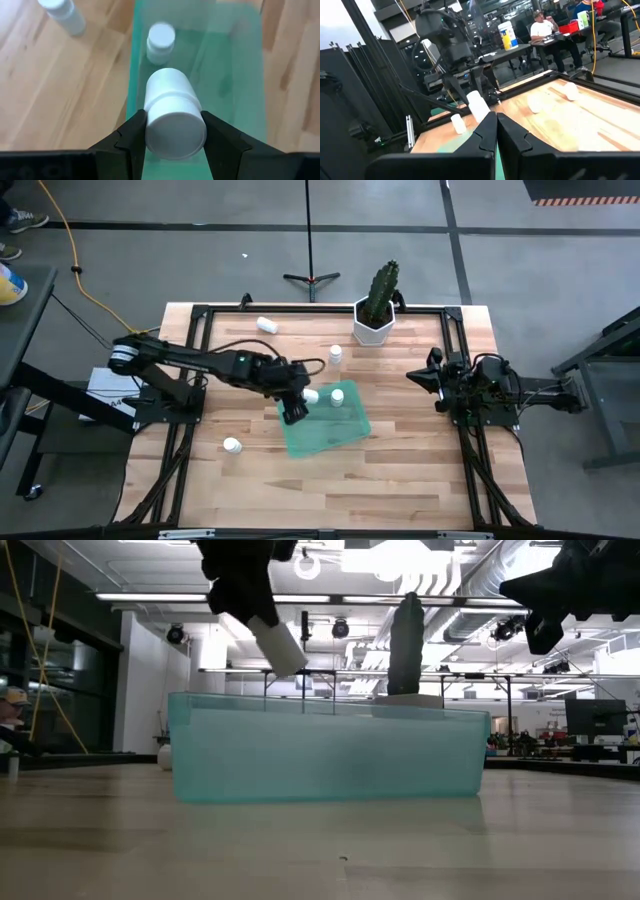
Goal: Pick and place pill bottles into a basket
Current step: Put the white pill bottle into the green bin
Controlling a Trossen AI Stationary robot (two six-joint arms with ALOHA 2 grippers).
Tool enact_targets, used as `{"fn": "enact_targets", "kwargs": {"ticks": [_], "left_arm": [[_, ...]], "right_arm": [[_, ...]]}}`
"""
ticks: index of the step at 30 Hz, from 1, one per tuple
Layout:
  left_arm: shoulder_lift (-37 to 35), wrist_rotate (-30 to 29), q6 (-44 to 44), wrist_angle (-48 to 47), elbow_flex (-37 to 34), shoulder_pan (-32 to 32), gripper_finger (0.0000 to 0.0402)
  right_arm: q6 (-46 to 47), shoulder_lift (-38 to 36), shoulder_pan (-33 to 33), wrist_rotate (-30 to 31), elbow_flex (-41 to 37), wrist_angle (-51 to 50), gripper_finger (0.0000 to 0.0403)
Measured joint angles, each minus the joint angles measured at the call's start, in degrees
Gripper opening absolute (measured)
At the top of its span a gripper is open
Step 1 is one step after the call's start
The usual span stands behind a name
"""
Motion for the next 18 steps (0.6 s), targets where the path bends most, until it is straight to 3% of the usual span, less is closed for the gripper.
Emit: {"fn": "enact_targets", "kwargs": {"ticks": [18], "left_arm": [[9.56,6.00,0.27,-11.83,2.66,0.00,0.0195]], "right_arm": [[0.21,-0.01,0.00,-0.07,0.04,-2.51,0.0001]]}}
